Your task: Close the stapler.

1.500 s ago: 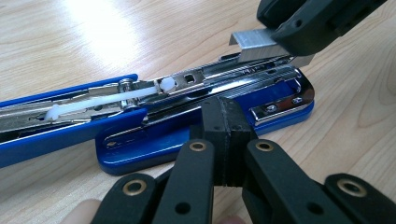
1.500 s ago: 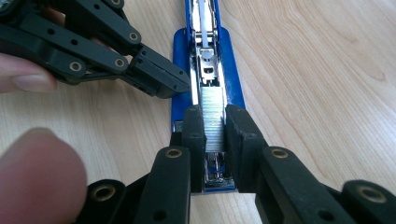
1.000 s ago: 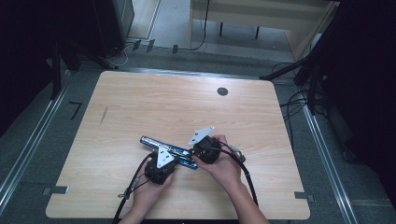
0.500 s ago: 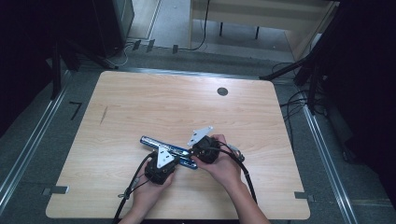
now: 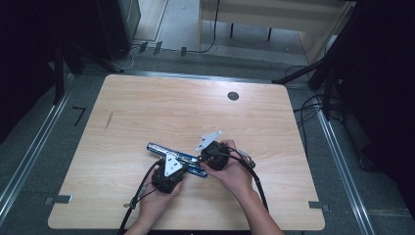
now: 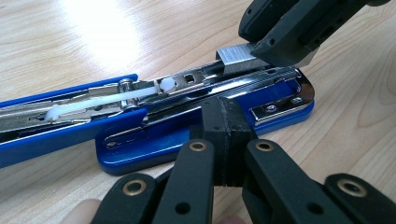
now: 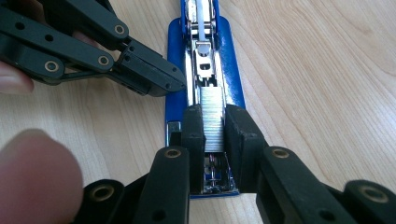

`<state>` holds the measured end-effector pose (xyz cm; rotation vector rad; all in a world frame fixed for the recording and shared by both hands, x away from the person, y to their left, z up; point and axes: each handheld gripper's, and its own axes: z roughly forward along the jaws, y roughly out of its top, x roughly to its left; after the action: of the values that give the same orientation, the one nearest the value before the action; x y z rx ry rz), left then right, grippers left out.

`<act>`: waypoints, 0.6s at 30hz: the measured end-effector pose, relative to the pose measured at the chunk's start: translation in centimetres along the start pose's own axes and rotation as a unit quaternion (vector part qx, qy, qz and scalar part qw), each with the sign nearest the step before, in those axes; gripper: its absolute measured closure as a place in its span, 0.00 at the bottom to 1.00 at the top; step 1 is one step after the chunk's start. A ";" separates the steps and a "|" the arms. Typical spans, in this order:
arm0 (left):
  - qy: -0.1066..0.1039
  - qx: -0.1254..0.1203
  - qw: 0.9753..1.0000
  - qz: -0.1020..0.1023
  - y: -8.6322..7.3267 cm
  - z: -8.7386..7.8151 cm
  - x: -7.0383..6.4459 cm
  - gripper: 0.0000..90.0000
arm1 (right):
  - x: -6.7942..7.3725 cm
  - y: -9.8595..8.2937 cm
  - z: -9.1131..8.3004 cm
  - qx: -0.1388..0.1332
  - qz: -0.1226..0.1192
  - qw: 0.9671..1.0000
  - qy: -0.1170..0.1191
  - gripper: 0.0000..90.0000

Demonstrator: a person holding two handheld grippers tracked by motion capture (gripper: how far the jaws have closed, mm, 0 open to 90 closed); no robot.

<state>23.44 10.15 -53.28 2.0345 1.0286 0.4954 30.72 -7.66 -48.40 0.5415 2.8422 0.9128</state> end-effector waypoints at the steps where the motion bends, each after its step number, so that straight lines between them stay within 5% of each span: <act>1: 0.000 0.000 1.000 0.000 0.0 0.0 0.0 1.00 | 0.0 0.0 0.0 0.001 0.002 1.000 -0.002 0.88; 18: 0.000 0.001 1.000 0.002 0.0 0.0 0.0 1.00 | -0.3 0.3 0.0 0.013 0.006 1.000 0.012 0.88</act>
<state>23.44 10.16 -53.28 2.0381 1.0245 0.4961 31.08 -7.50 -48.23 0.5533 2.8792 0.8925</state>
